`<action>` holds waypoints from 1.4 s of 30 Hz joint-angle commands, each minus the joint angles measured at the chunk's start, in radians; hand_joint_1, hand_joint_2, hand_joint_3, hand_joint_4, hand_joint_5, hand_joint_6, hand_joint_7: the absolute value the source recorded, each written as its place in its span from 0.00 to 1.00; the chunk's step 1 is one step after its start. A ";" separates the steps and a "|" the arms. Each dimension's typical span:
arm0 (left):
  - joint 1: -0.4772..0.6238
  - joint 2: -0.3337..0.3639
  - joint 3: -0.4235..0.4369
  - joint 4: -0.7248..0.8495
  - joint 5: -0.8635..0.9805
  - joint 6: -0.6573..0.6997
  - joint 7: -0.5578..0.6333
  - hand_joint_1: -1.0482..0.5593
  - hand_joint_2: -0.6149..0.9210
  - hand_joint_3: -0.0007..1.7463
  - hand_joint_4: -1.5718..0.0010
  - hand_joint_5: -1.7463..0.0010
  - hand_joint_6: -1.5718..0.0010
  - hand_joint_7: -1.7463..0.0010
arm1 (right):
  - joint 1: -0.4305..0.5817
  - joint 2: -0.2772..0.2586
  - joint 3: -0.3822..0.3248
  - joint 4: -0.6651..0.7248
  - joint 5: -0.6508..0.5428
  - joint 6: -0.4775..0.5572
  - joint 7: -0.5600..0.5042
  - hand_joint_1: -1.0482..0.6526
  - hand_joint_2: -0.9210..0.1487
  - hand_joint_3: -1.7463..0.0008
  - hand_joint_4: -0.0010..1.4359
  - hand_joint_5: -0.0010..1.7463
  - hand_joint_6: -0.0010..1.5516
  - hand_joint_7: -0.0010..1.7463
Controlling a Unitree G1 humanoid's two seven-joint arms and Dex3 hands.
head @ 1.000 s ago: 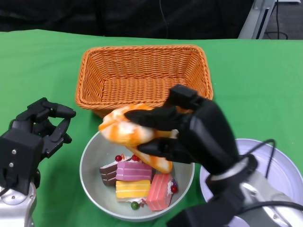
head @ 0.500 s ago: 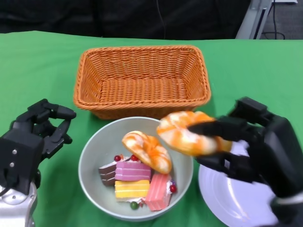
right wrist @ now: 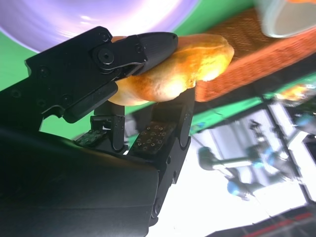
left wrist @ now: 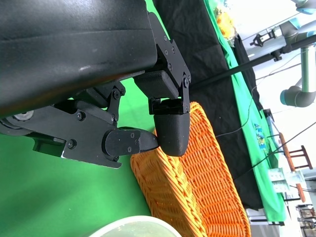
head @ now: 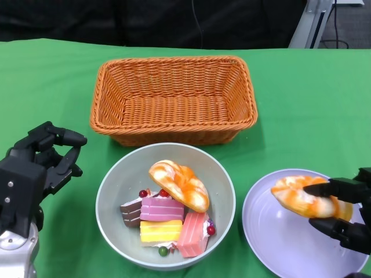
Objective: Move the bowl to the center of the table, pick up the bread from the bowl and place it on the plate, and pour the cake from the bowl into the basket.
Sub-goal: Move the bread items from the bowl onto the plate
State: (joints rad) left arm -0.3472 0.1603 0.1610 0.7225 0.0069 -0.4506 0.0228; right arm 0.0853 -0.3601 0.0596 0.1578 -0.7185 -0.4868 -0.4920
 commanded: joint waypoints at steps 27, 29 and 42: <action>0.023 0.014 -0.008 -0.049 0.008 -0.003 0.006 0.58 1.00 0.22 0.49 0.21 0.51 0.37 | -0.265 -0.028 0.357 0.430 -0.269 0.397 -0.019 0.42 0.00 0.99 0.56 0.53 0.70 0.03; 0.024 0.014 -0.009 -0.056 0.009 0.006 0.008 0.58 1.00 0.22 0.49 0.21 0.51 0.37 | -0.197 -0.038 0.359 0.264 -0.256 0.485 0.145 0.38 0.00 0.99 0.57 0.26 0.55 0.01; 0.002 0.022 -0.008 -0.006 0.001 -0.023 -0.011 0.59 1.00 0.22 0.49 0.19 0.51 0.35 | 0.031 -0.061 0.311 -0.485 -0.233 0.829 0.807 0.25 0.00 0.96 0.21 0.00 0.16 0.00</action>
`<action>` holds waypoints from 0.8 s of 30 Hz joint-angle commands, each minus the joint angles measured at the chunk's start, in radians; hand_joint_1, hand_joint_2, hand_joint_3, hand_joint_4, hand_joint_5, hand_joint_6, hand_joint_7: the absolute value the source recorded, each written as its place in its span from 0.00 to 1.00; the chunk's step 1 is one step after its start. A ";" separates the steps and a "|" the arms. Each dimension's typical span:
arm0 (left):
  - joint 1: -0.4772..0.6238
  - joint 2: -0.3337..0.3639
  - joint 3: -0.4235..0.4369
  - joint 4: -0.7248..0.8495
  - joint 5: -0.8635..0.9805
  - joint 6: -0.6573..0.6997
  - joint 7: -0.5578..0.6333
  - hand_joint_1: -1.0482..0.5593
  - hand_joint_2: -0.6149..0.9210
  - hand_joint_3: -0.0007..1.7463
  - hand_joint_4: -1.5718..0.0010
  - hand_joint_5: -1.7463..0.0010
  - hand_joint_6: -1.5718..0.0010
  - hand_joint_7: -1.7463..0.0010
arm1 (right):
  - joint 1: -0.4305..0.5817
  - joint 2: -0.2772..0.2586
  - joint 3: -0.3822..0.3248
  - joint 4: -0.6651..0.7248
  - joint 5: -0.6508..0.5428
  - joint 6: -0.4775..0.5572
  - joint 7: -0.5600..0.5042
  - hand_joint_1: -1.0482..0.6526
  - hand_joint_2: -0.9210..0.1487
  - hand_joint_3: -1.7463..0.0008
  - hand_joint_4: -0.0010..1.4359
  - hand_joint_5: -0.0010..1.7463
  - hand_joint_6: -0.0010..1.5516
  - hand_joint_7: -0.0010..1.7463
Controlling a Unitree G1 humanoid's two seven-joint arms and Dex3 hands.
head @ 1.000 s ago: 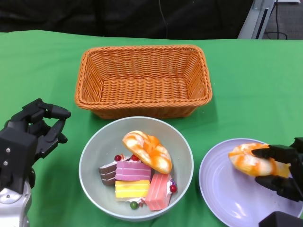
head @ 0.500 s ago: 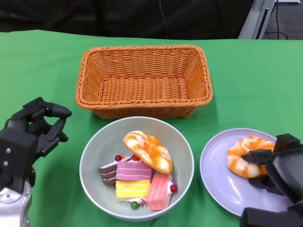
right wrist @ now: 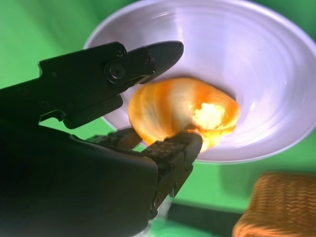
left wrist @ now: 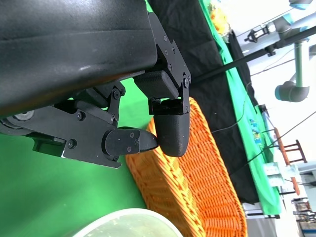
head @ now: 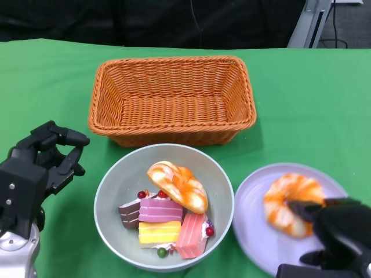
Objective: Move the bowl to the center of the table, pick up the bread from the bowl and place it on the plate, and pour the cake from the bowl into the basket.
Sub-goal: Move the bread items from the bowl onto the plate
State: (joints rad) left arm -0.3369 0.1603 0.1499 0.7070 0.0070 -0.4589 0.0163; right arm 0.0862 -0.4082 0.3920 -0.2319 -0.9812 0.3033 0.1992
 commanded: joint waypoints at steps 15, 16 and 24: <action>-0.014 0.020 -0.005 0.021 0.005 -0.014 0.001 0.58 1.00 0.23 0.49 0.19 0.51 0.34 | 0.020 0.031 -0.184 -0.563 0.047 0.201 0.480 0.17 0.00 0.89 0.20 0.00 0.21 0.02; -0.014 0.020 -0.005 0.021 0.005 -0.014 0.002 0.58 1.00 0.23 0.49 0.19 0.51 0.34 | 0.020 0.033 -0.185 -0.564 0.046 0.200 0.482 0.17 0.00 0.89 0.20 0.00 0.21 0.02; -0.004 0.022 -0.006 0.004 0.008 -0.009 0.004 0.58 1.00 0.22 0.49 0.19 0.51 0.34 | 0.077 0.128 -0.208 -0.583 0.142 0.110 0.337 0.21 0.00 0.92 0.26 0.03 0.26 0.03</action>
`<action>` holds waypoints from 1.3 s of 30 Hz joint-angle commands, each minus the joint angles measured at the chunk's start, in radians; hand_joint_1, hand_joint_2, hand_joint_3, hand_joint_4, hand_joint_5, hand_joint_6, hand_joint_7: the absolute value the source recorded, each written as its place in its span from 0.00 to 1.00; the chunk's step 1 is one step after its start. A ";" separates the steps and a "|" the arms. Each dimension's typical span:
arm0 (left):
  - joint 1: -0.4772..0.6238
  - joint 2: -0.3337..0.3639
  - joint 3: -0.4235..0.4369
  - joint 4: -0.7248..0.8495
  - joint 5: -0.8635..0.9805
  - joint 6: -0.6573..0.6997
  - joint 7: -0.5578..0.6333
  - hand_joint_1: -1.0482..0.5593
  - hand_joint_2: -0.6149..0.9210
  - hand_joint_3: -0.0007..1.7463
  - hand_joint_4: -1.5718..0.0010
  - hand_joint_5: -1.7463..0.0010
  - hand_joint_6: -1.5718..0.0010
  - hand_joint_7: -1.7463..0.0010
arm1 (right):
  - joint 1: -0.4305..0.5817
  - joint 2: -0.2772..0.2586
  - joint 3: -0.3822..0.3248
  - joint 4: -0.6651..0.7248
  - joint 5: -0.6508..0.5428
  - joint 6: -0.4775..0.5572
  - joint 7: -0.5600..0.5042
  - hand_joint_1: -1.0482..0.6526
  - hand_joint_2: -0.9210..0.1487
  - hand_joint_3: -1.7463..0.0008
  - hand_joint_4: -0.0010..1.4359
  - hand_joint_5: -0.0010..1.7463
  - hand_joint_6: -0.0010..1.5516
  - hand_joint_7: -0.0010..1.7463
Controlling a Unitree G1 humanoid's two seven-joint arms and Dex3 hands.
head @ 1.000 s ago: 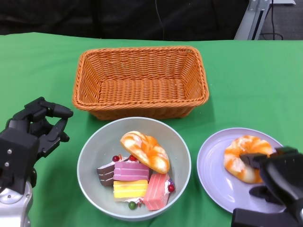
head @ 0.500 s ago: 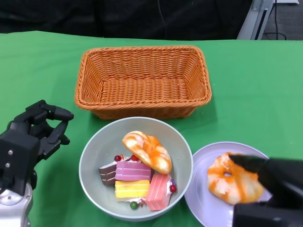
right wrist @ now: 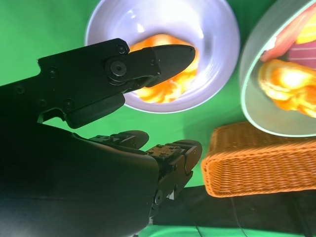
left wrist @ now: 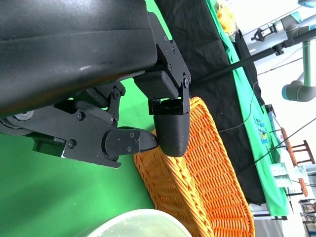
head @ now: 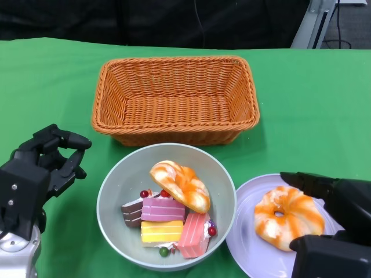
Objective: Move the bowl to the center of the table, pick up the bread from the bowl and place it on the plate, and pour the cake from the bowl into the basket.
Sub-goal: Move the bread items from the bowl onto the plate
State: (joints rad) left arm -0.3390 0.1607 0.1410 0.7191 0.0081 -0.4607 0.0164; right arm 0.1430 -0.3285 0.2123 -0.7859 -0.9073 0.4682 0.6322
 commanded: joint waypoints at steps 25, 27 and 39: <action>-0.018 0.021 0.004 0.003 0.016 -0.002 0.021 0.58 1.00 0.22 0.49 0.20 0.52 0.35 | -0.233 0.385 0.392 0.257 -0.169 -0.114 -0.228 0.16 0.00 0.94 0.38 0.03 0.29 0.00; -0.017 0.021 0.008 -0.004 0.013 0.013 0.024 0.58 1.00 0.22 0.49 0.20 0.51 0.35 | -0.255 0.389 0.401 0.334 -0.184 -0.120 -0.270 0.17 0.00 0.93 0.38 0.03 0.29 0.00; -0.011 0.019 0.012 -0.013 0.013 0.019 0.019 0.58 1.00 0.22 0.49 0.20 0.51 0.35 | -0.353 0.368 0.427 0.671 -0.283 -0.117 -0.499 0.19 0.00 0.91 0.33 0.00 0.26 0.00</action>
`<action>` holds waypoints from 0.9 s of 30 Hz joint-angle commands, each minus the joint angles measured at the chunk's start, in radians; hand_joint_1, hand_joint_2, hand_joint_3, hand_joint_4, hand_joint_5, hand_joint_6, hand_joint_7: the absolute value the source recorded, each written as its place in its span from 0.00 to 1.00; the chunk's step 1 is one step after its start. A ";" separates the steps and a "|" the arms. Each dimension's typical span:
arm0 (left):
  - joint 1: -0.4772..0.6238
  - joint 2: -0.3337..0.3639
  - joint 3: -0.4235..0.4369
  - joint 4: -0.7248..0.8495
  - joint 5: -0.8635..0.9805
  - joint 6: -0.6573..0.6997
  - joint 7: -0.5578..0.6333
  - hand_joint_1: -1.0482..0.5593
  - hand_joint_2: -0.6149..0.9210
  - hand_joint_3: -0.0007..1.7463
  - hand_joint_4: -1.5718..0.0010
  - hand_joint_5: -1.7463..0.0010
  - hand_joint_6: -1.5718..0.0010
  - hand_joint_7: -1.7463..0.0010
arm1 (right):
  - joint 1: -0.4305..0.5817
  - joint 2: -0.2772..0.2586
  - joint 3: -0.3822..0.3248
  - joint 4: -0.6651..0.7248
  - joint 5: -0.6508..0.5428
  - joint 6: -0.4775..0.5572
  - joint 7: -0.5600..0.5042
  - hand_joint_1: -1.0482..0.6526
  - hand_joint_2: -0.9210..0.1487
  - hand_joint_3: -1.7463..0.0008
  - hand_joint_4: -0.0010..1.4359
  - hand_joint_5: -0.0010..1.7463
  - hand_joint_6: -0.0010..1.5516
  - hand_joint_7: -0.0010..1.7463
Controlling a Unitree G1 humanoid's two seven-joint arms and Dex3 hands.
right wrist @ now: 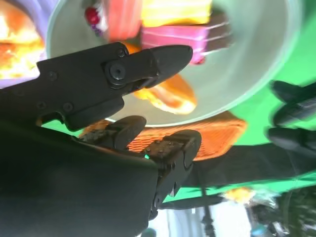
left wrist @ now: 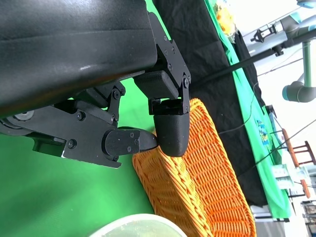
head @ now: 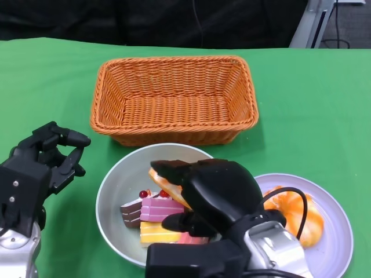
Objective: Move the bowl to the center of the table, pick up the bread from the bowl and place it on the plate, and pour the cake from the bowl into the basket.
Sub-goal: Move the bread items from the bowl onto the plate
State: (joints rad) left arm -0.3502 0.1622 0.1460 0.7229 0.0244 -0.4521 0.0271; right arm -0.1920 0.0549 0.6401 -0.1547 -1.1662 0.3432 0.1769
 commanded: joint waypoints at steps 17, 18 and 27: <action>0.006 0.019 0.007 -0.019 -0.004 0.011 0.003 0.58 1.00 0.22 0.49 0.19 0.52 0.34 | -0.068 -0.009 0.058 0.238 -0.124 0.091 -0.130 0.22 0.00 0.90 0.31 0.03 0.24 0.01; 0.007 0.020 0.006 -0.018 -0.001 0.008 0.003 0.58 1.00 0.22 0.49 0.19 0.52 0.34 | -0.074 -0.008 0.062 0.256 -0.121 0.090 -0.137 0.23 0.00 0.91 0.32 0.03 0.25 0.01; 0.004 0.020 0.003 -0.014 0.000 0.001 -0.001 0.58 1.00 0.22 0.49 0.19 0.51 0.34 | -0.102 -0.001 0.082 0.370 -0.076 0.056 -0.244 0.34 0.00 0.98 0.63 0.12 0.42 0.03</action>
State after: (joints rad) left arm -0.3483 0.1624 0.1444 0.7148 0.0261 -0.4417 0.0270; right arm -0.2895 0.0652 0.7248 0.1873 -1.2609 0.4063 -0.0439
